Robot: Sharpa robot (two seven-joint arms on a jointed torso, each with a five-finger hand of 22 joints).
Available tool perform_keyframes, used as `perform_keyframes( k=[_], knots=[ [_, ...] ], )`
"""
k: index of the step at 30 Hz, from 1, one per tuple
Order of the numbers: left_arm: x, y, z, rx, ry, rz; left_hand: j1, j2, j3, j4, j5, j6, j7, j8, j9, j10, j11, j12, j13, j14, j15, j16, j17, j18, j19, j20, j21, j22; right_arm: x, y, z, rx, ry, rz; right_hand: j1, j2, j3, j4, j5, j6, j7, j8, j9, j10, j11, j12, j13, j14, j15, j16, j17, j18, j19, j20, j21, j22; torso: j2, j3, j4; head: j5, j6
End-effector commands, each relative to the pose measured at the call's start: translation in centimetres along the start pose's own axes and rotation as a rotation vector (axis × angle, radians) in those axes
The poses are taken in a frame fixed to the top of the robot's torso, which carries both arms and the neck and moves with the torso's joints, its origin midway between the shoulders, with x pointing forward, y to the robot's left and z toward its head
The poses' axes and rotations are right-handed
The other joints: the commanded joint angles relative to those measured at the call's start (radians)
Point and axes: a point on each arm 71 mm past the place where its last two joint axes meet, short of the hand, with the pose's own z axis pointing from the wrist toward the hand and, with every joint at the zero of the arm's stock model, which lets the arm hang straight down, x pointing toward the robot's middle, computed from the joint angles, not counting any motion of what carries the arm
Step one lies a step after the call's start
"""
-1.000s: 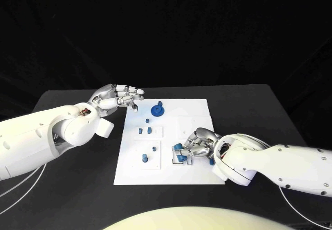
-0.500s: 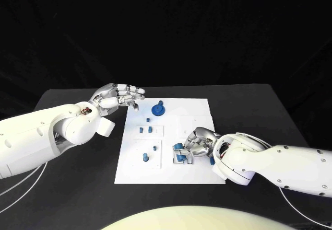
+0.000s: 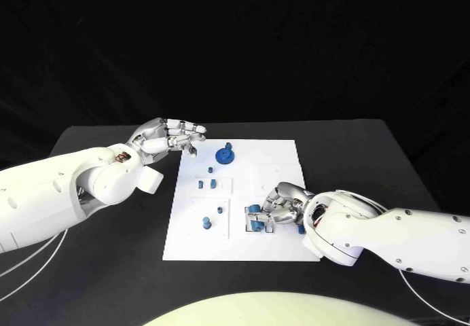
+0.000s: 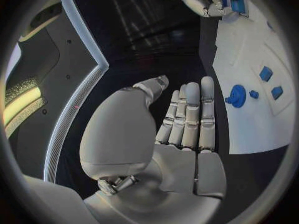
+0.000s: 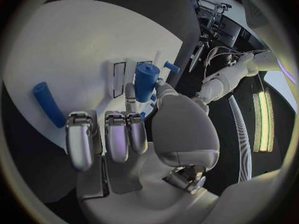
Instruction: Assemble the parts on the task board
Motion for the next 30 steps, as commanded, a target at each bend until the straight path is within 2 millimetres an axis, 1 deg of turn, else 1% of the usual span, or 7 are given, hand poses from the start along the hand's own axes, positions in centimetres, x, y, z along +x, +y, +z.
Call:
perform_keyframes(
  k=[1,15,19,22,23,27,30],
  knots=[
    [0.24,0.01,0.01,0.001,0.019,-0.012,-0.001,0.002,0.0,0.005,0.001,-0.005,0.002,-0.005,-0.001,-0.005,-0.001,0.006,0.0,-0.002,0.006,-0.004,-0.002,0.014,0.006,-0.001,-0.006,-0.001,0.19,-0.01,-0.15,-0.002,0.005,-0.015,0.0,-0.003,0.005,-0.002,0.004,0.001,-0.004,0.007,0.002,0.106,-0.009,0.004,0.263,0.092,-0.008,0.004,0.204,-0.012,0.091,-0.009,0.0,0.238,0.0,-0.0001,-0.0007,0.001,0.001],
    [0.24,0.04,0.01,-0.002,0.021,-0.012,-0.001,0.002,0.0,0.005,0.001,-0.005,0.002,-0.005,-0.001,-0.005,-0.001,0.006,0.0,-0.002,0.006,-0.004,-0.002,0.014,0.006,-0.001,-0.006,-0.001,0.18,0.07,-0.26,-0.008,-0.001,-0.011,0.0,-0.002,0.008,-0.002,0.004,0.0,-0.005,0.008,0.002,0.106,-0.01,0.004,0.263,0.092,-0.009,0.004,0.206,-0.013,0.091,-0.009,0.001,0.239,0.0,-0.0001,-0.0005,0.004,0.001],
    [0.23,0.04,0.0,-0.003,0.021,-0.012,-0.002,0.002,0.0,0.007,0.001,-0.007,0.002,-0.006,-0.002,-0.007,-0.001,0.006,0.0,-0.003,0.006,-0.005,-0.002,0.014,0.006,-0.001,-0.007,-0.002,0.16,0.03,-0.2,-0.008,0.0,-0.013,-0.032,-0.016,-0.003,-0.001,0.002,0.0,-0.004,0.012,0.004,0.106,-0.009,0.004,0.263,0.092,-0.009,0.004,0.205,-0.012,0.091,-0.009,-0.001,0.238,0.0,-0.0008,0.0001,0.003,0.001],
    [0.21,0.04,-0.01,-0.003,0.02,-0.012,-0.002,0.002,0.0,0.007,0.001,-0.007,0.002,-0.006,-0.002,-0.007,-0.001,0.006,0.0,-0.003,0.006,-0.005,-0.002,0.014,0.006,-0.001,-0.007,-0.002,0.15,0.01,-0.16,-0.008,0.001,-0.016,-0.068,-0.026,-0.033,0.0,0.0,-0.001,-0.004,0.017,0.007,0.106,-0.009,0.004,0.263,0.091,-0.009,0.003,0.203,-0.012,0.09,-0.009,-0.003,0.237,0.0,-0.0009,0.0001,0.003,0.001],
    [0.21,0.04,-0.02,-0.003,0.02,-0.012,-0.002,0.002,0.0,0.007,0.001,-0.007,0.002,-0.006,-0.002,-0.007,-0.001,0.006,0.0,-0.003,0.006,-0.005,-0.002,0.014,0.006,-0.001,-0.007,-0.002,0.15,0.01,-0.15,-0.008,0.001,-0.017,-0.09,-0.033,-0.06,0.001,0.002,-0.003,-0.004,0.02,0.009,0.106,-0.009,0.004,0.263,0.091,-0.008,0.003,0.203,-0.012,0.09,-0.009,-0.004,0.237,0.0,-0.001,0.0001,0.003,0.001],
    [0.21,0.05,-0.02,-0.003,0.02,-0.012,-0.002,0.002,0.0,0.007,0.001,-0.007,0.002,-0.006,-0.002,-0.007,-0.001,0.006,0.0,-0.003,0.006,-0.005,-0.002,0.014,0.006,-0.001,-0.007,-0.002,0.08,-0.04,-0.1,-0.007,-0.005,-0.022,-0.115,-0.031,-0.114,0.002,0.007,-0.008,-0.004,0.026,0.013,0.106,-0.009,0.004,0.263,0.091,-0.008,0.002,0.203,-0.012,0.09,-0.009,-0.005,0.237,0.0,-0.0009,0.0004,0.004,0.0],
    [0.19,0.05,-0.04,-0.004,0.019,-0.012,-0.002,0.002,0.0,0.007,0.001,-0.007,0.002,-0.006,-0.002,-0.007,-0.001,0.006,0.0,-0.003,0.006,-0.005,-0.002,0.014,0.006,-0.001,-0.007,-0.002,0.01,-0.09,-0.07,-0.007,-0.01,-0.025,-0.124,-0.03,-0.134,0.002,0.008,-0.011,-0.003,0.028,0.015,0.106,-0.008,0.004,0.263,0.091,-0.008,0.002,0.202,-0.011,0.089,-0.008,-0.005,0.237,0.0,-0.001,0.0001,0.005,0.0]
  ],
)
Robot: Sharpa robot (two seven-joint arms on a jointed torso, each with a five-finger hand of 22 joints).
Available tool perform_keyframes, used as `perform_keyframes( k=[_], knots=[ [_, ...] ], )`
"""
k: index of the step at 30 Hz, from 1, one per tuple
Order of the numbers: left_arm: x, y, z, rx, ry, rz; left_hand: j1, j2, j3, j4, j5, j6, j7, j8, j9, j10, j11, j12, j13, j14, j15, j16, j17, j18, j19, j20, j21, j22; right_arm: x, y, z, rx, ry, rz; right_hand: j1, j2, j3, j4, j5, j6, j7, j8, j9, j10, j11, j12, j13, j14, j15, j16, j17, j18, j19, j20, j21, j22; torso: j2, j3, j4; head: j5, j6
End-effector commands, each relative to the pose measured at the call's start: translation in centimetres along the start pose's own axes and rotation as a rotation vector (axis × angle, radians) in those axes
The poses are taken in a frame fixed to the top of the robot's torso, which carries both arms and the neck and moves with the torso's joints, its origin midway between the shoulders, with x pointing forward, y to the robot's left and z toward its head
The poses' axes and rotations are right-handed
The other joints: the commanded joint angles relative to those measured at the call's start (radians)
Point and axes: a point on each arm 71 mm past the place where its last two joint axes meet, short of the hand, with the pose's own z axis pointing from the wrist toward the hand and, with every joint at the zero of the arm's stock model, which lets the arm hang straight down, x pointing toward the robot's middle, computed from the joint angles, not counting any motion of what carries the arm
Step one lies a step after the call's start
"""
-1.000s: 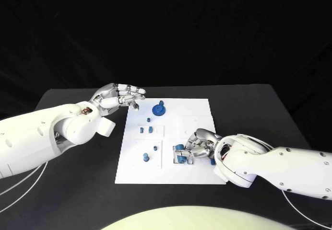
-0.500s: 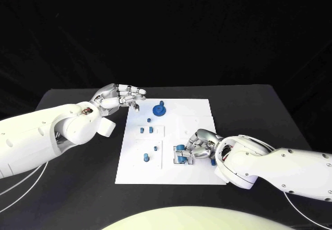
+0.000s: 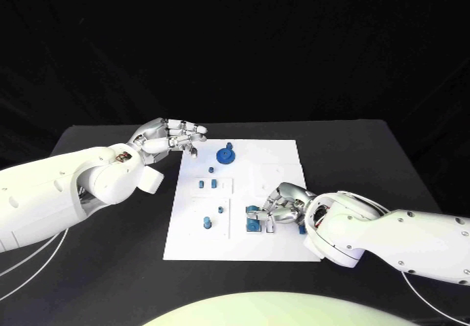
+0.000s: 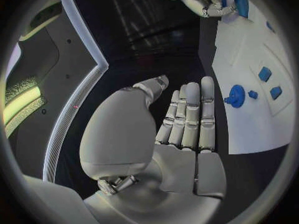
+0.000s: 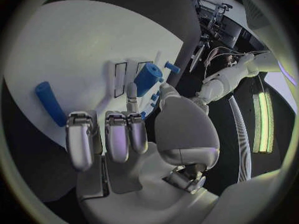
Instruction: Assemble the parts on the task board
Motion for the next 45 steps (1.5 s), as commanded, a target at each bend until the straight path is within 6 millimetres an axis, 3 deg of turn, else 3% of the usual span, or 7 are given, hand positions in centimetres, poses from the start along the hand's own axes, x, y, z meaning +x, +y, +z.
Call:
perform_keyframes(
  k=[1,9,13,15,20,32,45],
  knots=[
    [0.2,0.0,0.0,0.003,0.016,-0.011,-0.002,0.002,0.0,0.007,0.001,-0.005,0.0,-0.006,-0.001,-0.007,0.0,0.006,0.0,-0.003,0.006,-0.005,-0.001,0.014,0.006,-0.001,-0.003,-0.001,0.0,0.0,0.0,-0.009,-0.003,-0.021,-0.014,-0.001,-0.012,0.001,0.007,-0.007,0.0,0.006,0.002,0.102,-0.005,0.004,0.263,0.091,-0.008,0.002,0.203,-0.011,0.089,-0.008,-0.006,0.236,0.0,-0.0001,-0.0003,0.0,0.0],
    [0.2,0.0,0.0,0.002,0.016,-0.011,-0.002,0.002,0.0,0.007,0.001,-0.005,0.0,-0.006,-0.001,-0.007,0.0,0.006,0.0,-0.003,0.006,-0.005,-0.001,0.014,0.006,-0.001,-0.003,-0.001,-0.1,0.0,0.0,-0.018,-0.015,-0.035,-0.032,0.005,-0.034,0.001,0.009,-0.009,0.0,0.01,0.004,0.102,-0.004,0.004,0.263,0.092,-0.008,0.003,0.207,-0.012,0.091,-0.008,-0.001,0.239,0.0,0.0008,-0.0006,0.0,0.0],
    [0.2,0.0,0.0,0.001,0.016,-0.011,-0.002,0.002,0.0,0.007,0.001,-0.005,0.0,-0.006,-0.001,-0.007,0.0,0.006,0.0,-0.003,0.006,-0.005,-0.001,0.014,0.006,-0.001,-0.003,-0.001,-0.2,0.1,-0.2,-0.038,-0.022,-0.042,-0.006,0.015,-0.031,-0.001,0.008,-0.01,0.0,0.013,0.006,0.102,-0.005,0.004,0.263,0.092,-0.008,0.003,0.208,-0.012,0.091,-0.008,-0.002,0.239,0.0,0.0009,-0.0007,-0.001,0.0],
    [0.2,0.0,0.0,0.001,0.016,-0.01,-0.002,0.002,0.0,0.007,0.001,-0.005,0.0,-0.006,-0.001,-0.007,0.0,0.006,0.0,-0.003,0.006,-0.005,-0.001,0.014,0.006,-0.001,-0.003,-0.001,-0.2,0.1,-0.4,-0.052,-0.022,-0.045,0.058,0.021,-0.015,-0.003,0.005,-0.014,-0.001,0.016,0.007,0.102,-0.006,0.004,0.263,0.092,-0.009,0.003,0.208,-0.013,0.091,-0.009,-0.001,0.239,0.0,0.0012,-0.0009,0.0,0.001],
    [0.1,0.0,-0.1,0.0,0.015,-0.01,-0.002,0.002,0.0,0.007,0.001,-0.005,0.0,-0.006,-0.001,-0.007,0.0,0.006,0.0,-0.003,0.006,-0.005,-0.001,0.014,0.006,-0.001,-0.003,-0.001,-0.2,0.3,-1.1,-0.08,-0.011,-0.05,0.135,0.007,0.014,-0.004,0.006,-0.016,-0.002,0.016,0.004,0.102,-0.007,0.004,0.263,0.093,-0.01,0.004,0.21,-0.013,0.092,-0.01,0.001,0.241,0.0,0.0012,-0.0014,0.002,0.001],
    [0.1,0.0,-0.1,-0.003,0.015,-0.01,-0.002,0.003,-0.001,0.009,0.001,-0.007,0.001,-0.007,-0.001,-0.01,0.0,0.006,0.0,-0.003,0.007,-0.005,-0.001,0.014,0.006,-0.001,-0.006,-0.002,-0.1,0.1,-1.8,-0.092,0.028,-0.071,0.136,-0.003,0.014,-0.002,0.005,-0.014,-0.002,0.016,0.004,0.102,-0.007,0.004,0.263,0.094,-0.01,0.005,0.215,-0.015,0.094,-0.01,0.008,0.245,0.0,0.0003,-0.0006,0.001,0.0],
    [0.1,0.1,-0.1,-0.003,0.015,-0.01,-0.002,0.003,-0.001,0.009,0.001,-0.007,0.001,-0.007,-0.001,-0.01,0.0,0.006,0.0,-0.003,0.007,-0.005,-0.001,0.014,0.006,-0.001,-0.006,-0.002,-0.1,-0.2,-1.1,-0.066,0.037,-0.092,0.164,0.018,0.048,-0.005,0.005,-0.013,-0.003,0.013,-0.002,0.102,-0.008,0.004,0.263,0.094,-0.011,0.005,0.214,-0.015,0.095,-0.011,0.008,0.246,0.0,0.0001,-0.0002,0.001,-0.001]
  ],
)
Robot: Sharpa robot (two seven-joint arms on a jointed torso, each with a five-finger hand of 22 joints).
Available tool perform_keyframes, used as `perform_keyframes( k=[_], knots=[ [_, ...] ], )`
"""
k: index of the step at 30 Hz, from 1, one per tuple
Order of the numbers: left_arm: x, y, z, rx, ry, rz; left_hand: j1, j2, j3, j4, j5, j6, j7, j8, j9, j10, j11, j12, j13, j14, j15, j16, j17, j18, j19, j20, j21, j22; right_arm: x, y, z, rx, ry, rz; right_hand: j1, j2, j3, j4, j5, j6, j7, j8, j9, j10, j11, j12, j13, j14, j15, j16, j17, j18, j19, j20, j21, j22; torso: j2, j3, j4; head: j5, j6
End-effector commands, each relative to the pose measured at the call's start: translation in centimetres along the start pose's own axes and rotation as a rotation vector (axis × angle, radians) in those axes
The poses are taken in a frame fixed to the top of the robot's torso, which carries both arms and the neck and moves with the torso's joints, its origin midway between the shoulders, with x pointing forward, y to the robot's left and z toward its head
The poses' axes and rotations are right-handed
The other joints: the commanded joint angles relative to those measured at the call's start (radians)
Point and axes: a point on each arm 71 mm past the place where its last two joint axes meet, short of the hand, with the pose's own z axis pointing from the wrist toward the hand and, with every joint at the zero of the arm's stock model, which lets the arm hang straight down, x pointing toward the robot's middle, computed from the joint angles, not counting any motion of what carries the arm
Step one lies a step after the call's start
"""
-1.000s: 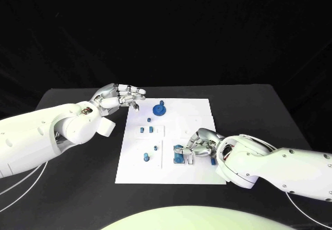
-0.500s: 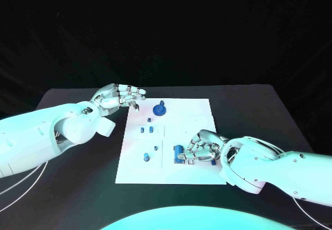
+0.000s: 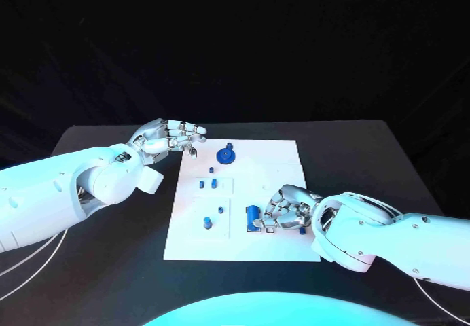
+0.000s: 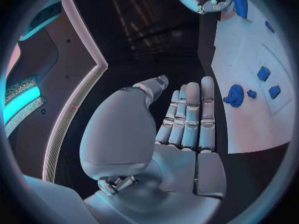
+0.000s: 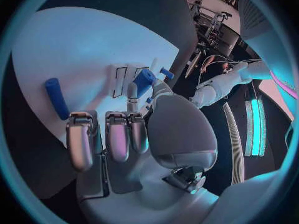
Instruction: Assemble the parts on the task board
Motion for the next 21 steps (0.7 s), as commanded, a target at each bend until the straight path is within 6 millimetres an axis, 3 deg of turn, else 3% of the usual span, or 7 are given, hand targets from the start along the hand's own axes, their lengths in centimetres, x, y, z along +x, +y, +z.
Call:
perform_keyframes(
  k=[1,21],
  knots=[
    [0.23,0.0,0.01,0.004,0.016,-0.01,-0.002,0.003,0.002,0.006,0.001,-0.007,0.001,-0.007,-0.002,-0.01,0.0,0.006,0.0,-0.003,0.007,-0.005,-0.002,0.014,0.006,-0.001,-0.006,-0.001,0.2,0.05,0.15,-0.004,0.021,-0.03,0.013,0.0,0.009,-0.002,0.001,-0.003,0.002,0.002,-0.002,0.105,-0.005,0.004,0.263,0.095,-0.005,0.005,0.214,-0.015,0.095,-0.004,0.005,0.246,0.0,-0.0002,-0.0001,0.0,-0.002],
    [0.12,0.01,-0.09,0.002,0.014,-0.009,-0.002,0.004,0.002,0.007,0.001,-0.007,0.001,-0.007,-0.002,-0.011,0.0,0.007,0.0,-0.004,0.007,-0.005,-0.002,0.014,0.007,0.0,-0.007,-0.002,0.14,-0.03,0.36,-0.002,0.017,-0.044,0.045,-0.013,0.025,-0.003,0.0,-0.003,0.001,-0.001,-0.007,0.105,-0.005,0.004,0.263,0.095,-0.005,0.005,0.215,-0.015,0.095,-0.004,0.005,0.246,0.0,0.0,-0.0003,-0.002,-0.001]
  ],
)
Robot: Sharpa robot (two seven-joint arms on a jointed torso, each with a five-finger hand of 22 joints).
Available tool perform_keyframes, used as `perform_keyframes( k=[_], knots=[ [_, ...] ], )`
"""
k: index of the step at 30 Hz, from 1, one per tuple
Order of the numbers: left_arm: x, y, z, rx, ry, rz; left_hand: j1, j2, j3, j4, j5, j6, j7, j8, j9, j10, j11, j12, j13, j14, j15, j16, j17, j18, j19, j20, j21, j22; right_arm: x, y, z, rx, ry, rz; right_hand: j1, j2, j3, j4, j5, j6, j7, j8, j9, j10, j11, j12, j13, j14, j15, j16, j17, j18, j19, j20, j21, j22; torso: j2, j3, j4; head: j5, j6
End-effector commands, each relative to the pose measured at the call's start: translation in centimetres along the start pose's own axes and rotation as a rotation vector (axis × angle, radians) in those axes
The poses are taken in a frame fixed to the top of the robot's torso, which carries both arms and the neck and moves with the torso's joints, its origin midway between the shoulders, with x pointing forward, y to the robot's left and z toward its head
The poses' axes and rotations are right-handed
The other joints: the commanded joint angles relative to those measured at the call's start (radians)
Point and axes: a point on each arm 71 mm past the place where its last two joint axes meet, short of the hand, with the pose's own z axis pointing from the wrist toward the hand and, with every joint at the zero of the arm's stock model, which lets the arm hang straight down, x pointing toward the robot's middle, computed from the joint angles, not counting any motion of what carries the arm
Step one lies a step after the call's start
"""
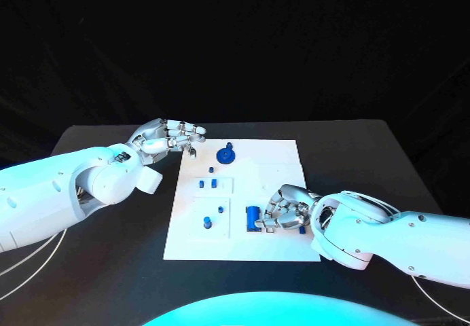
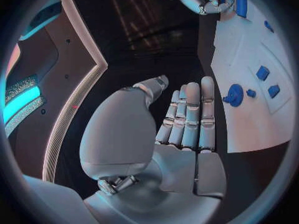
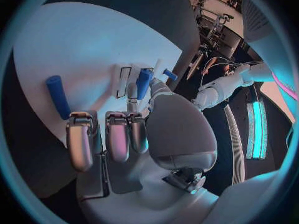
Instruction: Assemble the parts on the task board
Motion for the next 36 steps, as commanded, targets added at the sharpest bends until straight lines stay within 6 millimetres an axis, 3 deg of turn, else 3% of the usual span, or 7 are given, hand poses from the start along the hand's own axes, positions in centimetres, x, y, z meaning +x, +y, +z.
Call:
perform_keyframes(
  k=[1,8,23,36],
  knots=[
    [0.2,0.0,0.0,0.004,0.016,-0.01,-0.002,0.004,-0.001,0.004,0.001,-0.007,0.001,-0.007,-0.001,-0.007,-0.003,0.003,0.0,0.0,0.004,-0.005,-0.001,0.014,0.007,0.0,-0.007,-0.001,0.1,0.2,0.0,-0.014,0.009,-0.027,0.011,0.0,0.007,-0.001,0.0,-0.002,0.001,-0.002,-0.001,0.106,-0.005,0.004,0.263,0.094,-0.004,0.004,0.214,-0.015,0.095,-0.004,0.005,0.246,0.0,0.0003,-0.0005,-0.003,0.001],
    [0.2,0.0,0.0,0.004,0.016,-0.01,-0.002,0.004,-0.001,0.004,0.001,-0.007,0.001,-0.007,-0.001,-0.007,-0.003,0.003,0.0,0.0,0.004,-0.005,-0.001,0.014,0.007,0.0,-0.007,-0.001,0.0,0.3,0.1,-0.014,-0.02,-0.051,0.03,-0.009,0.014,-0.001,0.0,-0.001,0.001,-0.003,-0.004,0.106,-0.006,0.004,0.263,0.094,-0.004,0.005,0.215,-0.015,0.095,-0.005,0.005,0.246,0.0,0.0003,-0.0003,-0.003,0.001],
    [0.2,0.0,0.0,0.004,0.016,-0.01,0.0,0.006,-0.001,0.006,0.0,-0.007,0.001,-0.006,-0.001,-0.008,-0.003,0.005,0.0,0.0,0.004,-0.005,-0.001,0.014,0.007,0.0,-0.009,-0.002,-0.3,0.0,0.9,0.011,-0.053,-0.052,0.032,0.014,0.032,0.002,0.0,0.004,0.0,-0.004,-0.007,0.106,-0.006,0.004,0.263,0.094,-0.005,0.005,0.215,-0.015,0.095,-0.005,0.005,0.246,0.0,0.0001,0.0003,-0.005,0.001],
    [0.2,0.0,0.0,0.003,0.015,-0.009,0.0,0.006,-0.001,0.006,0.0,-0.007,0.001,-0.006,-0.001,-0.008,-0.003,0.005,0.0,0.0,0.004,-0.005,-0.001,0.014,0.007,0.0,-0.009,-0.002,-1.1,-0.2,-0.5,-0.03,-0.104,-0.019,0.006,0.002,0.025,0.003,-0.003,0.004,0.003,-0.007,-0.011,0.106,-0.004,0.004,0.263,0.093,-0.004,0.003,0.211,-0.014,0.093,-0.005,0.0,0.244,-0.001,-0.0008,-0.0005,-0.005,0.004]
  ],
)
